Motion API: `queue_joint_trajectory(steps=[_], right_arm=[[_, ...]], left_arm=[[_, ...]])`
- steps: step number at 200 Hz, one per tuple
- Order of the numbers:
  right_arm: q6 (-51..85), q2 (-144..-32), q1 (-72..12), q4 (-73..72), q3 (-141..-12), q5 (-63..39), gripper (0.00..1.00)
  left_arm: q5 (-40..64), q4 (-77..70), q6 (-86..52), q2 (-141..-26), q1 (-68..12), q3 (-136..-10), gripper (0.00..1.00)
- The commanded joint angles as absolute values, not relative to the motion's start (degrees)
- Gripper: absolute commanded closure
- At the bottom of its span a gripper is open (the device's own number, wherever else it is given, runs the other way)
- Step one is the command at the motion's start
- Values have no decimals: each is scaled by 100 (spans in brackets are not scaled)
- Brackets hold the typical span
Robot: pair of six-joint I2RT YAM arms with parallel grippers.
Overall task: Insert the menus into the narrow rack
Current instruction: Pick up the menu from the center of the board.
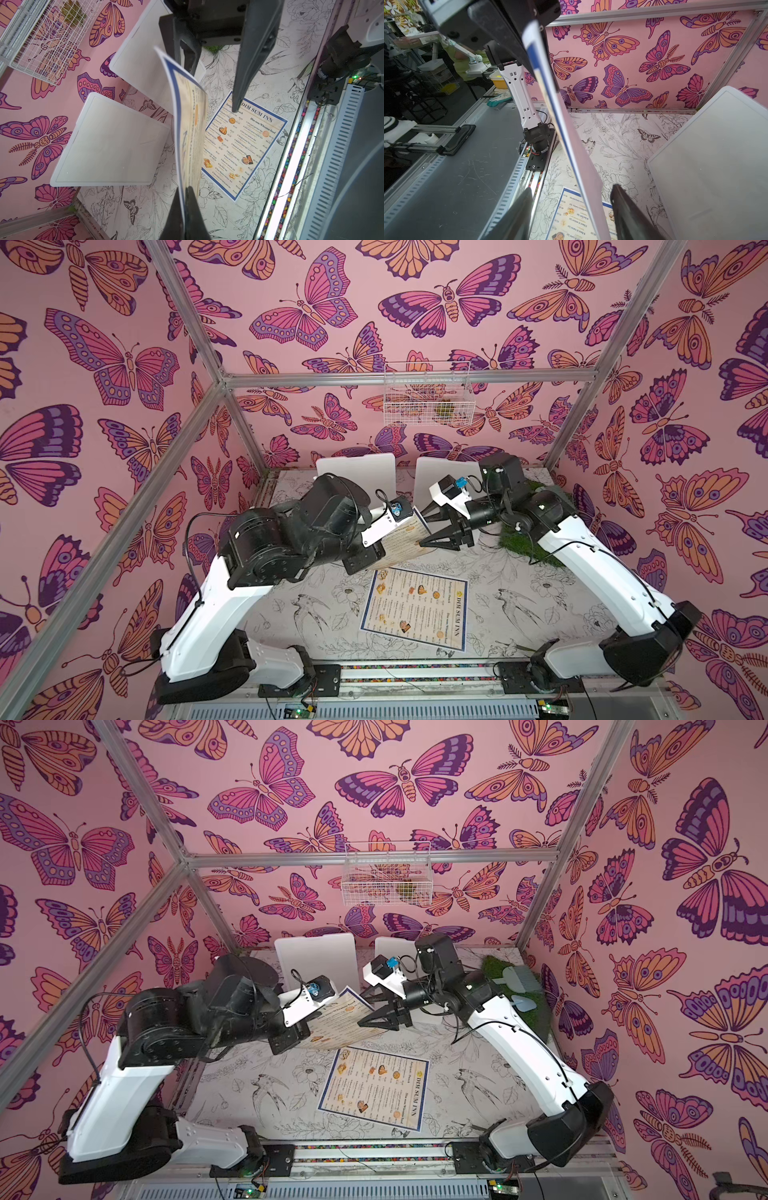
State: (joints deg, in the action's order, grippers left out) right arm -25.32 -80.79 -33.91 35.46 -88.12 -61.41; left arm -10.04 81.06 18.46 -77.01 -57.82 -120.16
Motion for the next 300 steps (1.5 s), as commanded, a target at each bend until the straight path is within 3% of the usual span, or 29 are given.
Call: queue_joint_trajectory(steps=[1,33,85,158,190,207,220,238,260,300], right_arm=[[-2490,-8136,-3427,3453,-8775,-6134,35],[-2521,-8231,-3444,3591,-8882,-6316,38],[-2254,-8059,-3528,3183,-8659,-6407,55],[-2228,-7862,-3527,3158,-8525,-6246,83],[-2160,-7733,-3527,3099,-8508,-6150,100],[-2022,-7562,-3531,2958,-8469,-6004,100],[-1946,-7353,-3531,2855,-8454,-5859,100],[-1809,-7014,-3529,2707,-8447,-5636,100],[-1552,-6602,-3529,2476,-8393,-5496,100],[-929,-5981,-3526,1969,-8238,-5190,100]], left_arm=[[-914,8129,1878,-7752,-5849,-12112,100],[-1010,8114,1881,-7778,-5862,-12111,100],[-1064,8082,1828,-7777,-5868,-12120,100],[-1073,8033,1789,-7751,-5870,-12120,100],[-1048,7944,1740,-7713,-5872,-12120,100],[-883,7809,1689,-7628,-5876,-12120,79],[-607,7623,1639,-7515,-5878,-12107,57],[-171,7226,1587,-7355,-5865,-12013,41],[187,6540,1530,-6742,-5871,-11653,34],[534,5087,1387,-5780,-5864,-10608,35]])
